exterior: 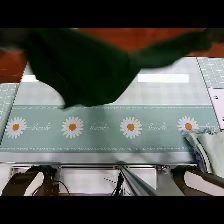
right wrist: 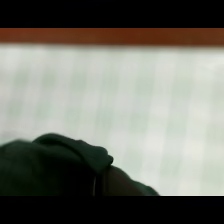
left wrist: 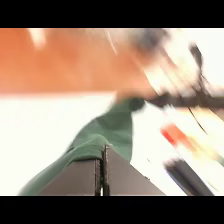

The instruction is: Fold the shirts.

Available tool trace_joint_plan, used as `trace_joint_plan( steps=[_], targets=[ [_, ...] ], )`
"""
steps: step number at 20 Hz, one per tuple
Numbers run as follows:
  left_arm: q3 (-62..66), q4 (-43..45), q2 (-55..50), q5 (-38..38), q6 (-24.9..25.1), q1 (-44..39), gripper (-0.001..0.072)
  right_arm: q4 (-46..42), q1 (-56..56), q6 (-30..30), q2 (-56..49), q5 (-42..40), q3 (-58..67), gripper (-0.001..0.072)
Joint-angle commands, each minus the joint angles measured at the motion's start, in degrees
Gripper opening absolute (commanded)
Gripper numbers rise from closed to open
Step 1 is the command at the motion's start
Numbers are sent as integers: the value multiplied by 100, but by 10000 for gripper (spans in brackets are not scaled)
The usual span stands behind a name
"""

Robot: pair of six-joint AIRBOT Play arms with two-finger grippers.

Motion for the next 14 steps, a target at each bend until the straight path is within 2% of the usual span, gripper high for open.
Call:
trace_joint_plan(
  steps=[1,4,9,11,14],
  targets=[
    [1552,695,835,-22,-350,1425,20,-87,-11,15,1292,-1196,4,31],
    [2420,758,894,-555,-793,2175,20,-271,-11,118,2201,-1762,4,31],
    [3123,737,896,-1401,-1115,2201,20,-1279,-11,481,3213,-1825,4,31],
    [3163,739,898,-1871,-1255,2201,21,-1694,-11,664,3386,-1292,4,31],
    [3158,769,863,-2592,-1298,2205,20,-1904,-11,695,3318,490,4,31]
  ],
)
